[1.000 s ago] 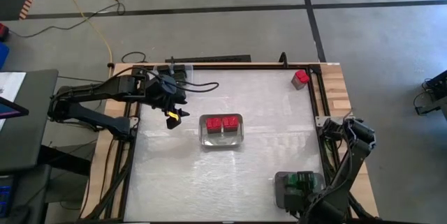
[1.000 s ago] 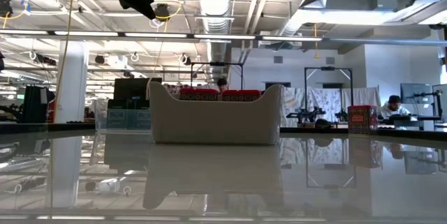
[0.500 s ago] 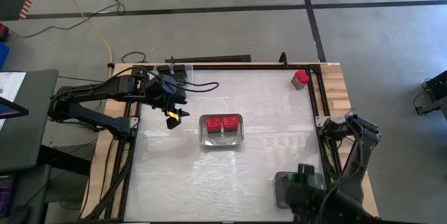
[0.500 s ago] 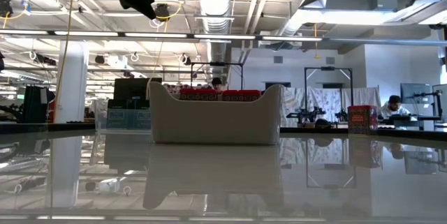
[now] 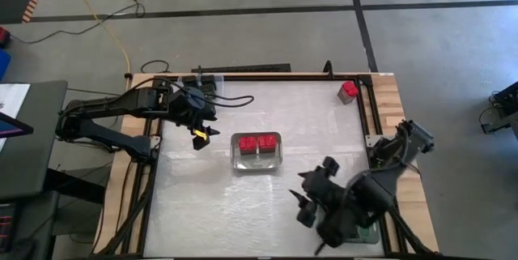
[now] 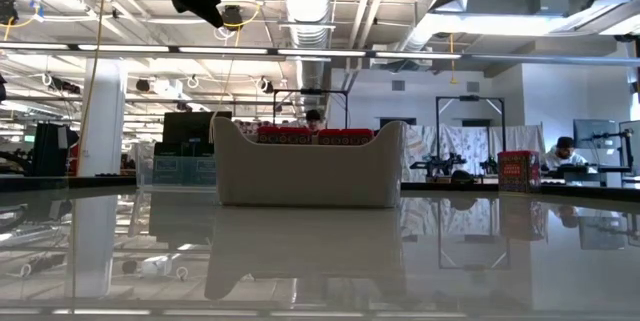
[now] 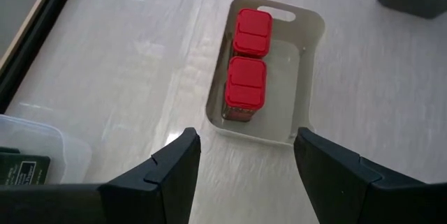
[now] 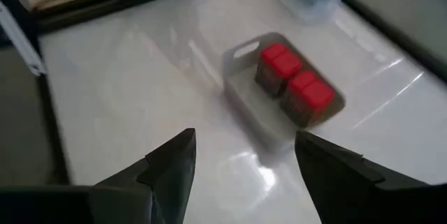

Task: Sort spices by type
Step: Put the red seasoning can into the gray bin

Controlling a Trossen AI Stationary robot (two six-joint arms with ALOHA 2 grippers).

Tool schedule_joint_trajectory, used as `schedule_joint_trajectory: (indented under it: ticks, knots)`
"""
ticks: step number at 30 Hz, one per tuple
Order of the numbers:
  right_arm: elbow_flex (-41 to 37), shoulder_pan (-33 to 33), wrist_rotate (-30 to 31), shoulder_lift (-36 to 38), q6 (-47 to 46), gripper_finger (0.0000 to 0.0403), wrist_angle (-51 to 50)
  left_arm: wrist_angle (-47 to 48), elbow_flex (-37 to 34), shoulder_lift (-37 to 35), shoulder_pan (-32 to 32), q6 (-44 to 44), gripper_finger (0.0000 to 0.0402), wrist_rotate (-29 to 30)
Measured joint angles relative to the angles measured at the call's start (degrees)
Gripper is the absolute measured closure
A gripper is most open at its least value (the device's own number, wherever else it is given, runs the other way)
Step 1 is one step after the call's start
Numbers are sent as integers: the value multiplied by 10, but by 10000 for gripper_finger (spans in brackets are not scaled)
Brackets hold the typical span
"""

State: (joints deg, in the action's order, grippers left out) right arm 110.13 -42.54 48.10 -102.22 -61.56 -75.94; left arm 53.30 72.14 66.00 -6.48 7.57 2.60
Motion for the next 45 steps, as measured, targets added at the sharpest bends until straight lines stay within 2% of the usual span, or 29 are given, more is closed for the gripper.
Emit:
schedule_joint_trajectory:
  ticks: [3, 7, 14, 23, 27, 32, 39, 43, 45]
  knots:
    - [0, 31, -2, -3, 80, 131, 24, 0, 0, 0, 0, 0, 179, 0]
    - [0, 74, -2, -2, 118, 131, 56, 3, 0, 0, 0, -6, 179, 0]
    - [0, 123, -4, -2, 107, 111, 57, 4, 0, 0, 0, -38, 179, 0]
    - [0, 204, -29, -2, 105, 9, 38, 7, 0, 0, 0, -85, 179, 1]
    - [0, 239, -30, -2, 77, 23, 39, 12, 0, 0, -15, -88, 179, 11]
    - [0, 283, -32, -2, 65, 36, 45, 27, 0, 0, -54, -147, 179, 4]
    - [0, 370, -48, -2, 43, 38, 37, 41, 0, -33, -178, -215, 179, -59]
    - [0, 443, -66, 3, 36, 44, -29, 28, 0, -65, -233, -248, 179, -84]
    - [0, 488, -103, 4, 39, 48, -71, 26, 0, -82, -246, -251, 179, -84]
